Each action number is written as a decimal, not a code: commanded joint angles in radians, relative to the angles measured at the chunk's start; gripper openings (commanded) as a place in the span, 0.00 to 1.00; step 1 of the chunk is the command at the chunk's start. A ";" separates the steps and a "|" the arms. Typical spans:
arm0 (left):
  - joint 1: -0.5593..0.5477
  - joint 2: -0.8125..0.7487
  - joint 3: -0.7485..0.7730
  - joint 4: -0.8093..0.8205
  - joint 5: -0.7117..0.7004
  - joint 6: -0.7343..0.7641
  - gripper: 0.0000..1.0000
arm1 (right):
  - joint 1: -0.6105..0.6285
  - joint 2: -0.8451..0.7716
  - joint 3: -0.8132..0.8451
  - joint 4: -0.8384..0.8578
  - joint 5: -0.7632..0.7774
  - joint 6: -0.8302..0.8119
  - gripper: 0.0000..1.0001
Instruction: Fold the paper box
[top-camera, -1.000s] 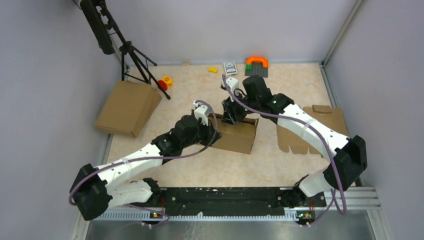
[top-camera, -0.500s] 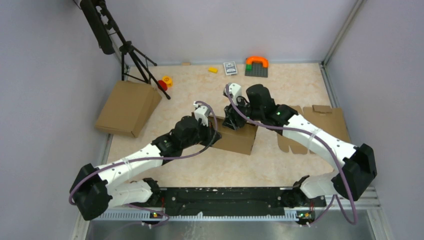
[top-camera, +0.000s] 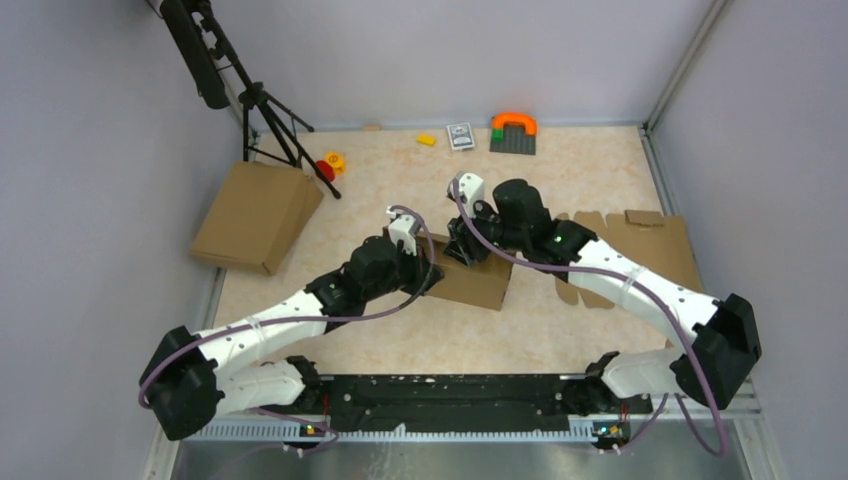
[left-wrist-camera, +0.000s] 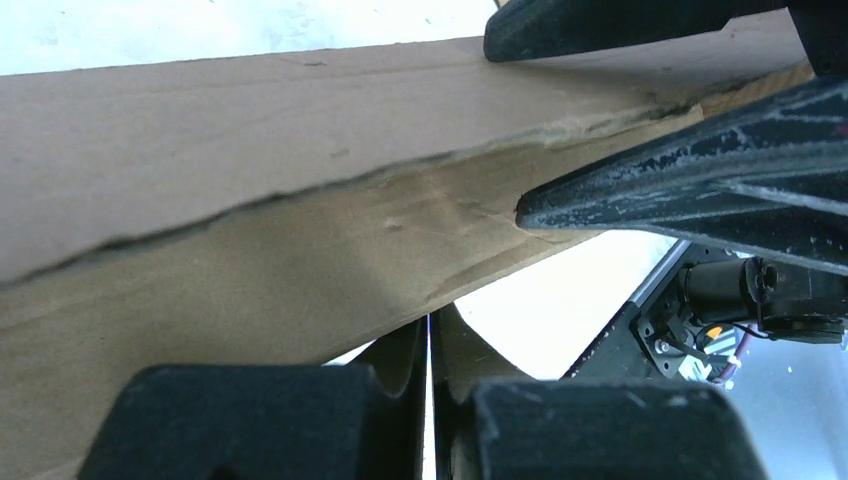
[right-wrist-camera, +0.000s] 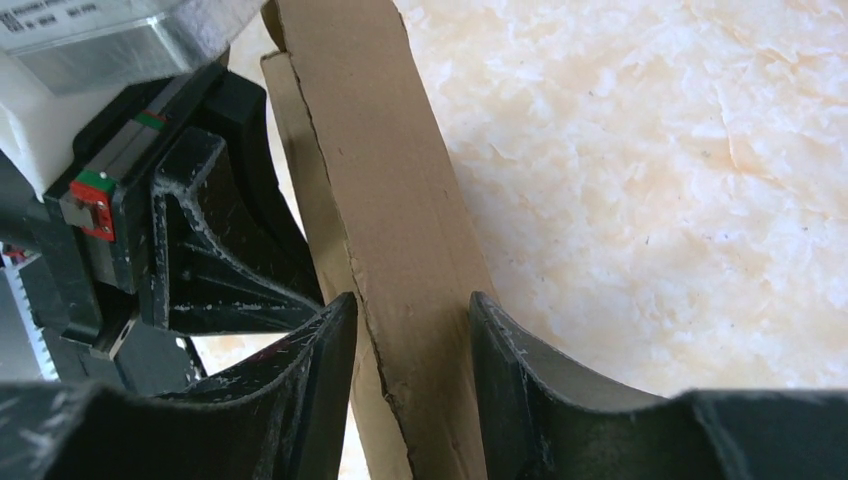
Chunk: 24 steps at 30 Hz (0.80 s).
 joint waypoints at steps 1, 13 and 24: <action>-0.001 0.001 -0.004 0.089 -0.050 -0.010 0.00 | 0.032 -0.022 -0.038 -0.020 -0.011 0.048 0.45; -0.001 -0.010 -0.006 0.083 -0.060 -0.006 0.00 | 0.048 -0.064 -0.118 0.031 0.071 0.032 0.46; -0.001 0.000 -0.001 0.084 -0.052 -0.004 0.00 | 0.059 -0.099 -0.214 0.137 0.129 0.030 0.46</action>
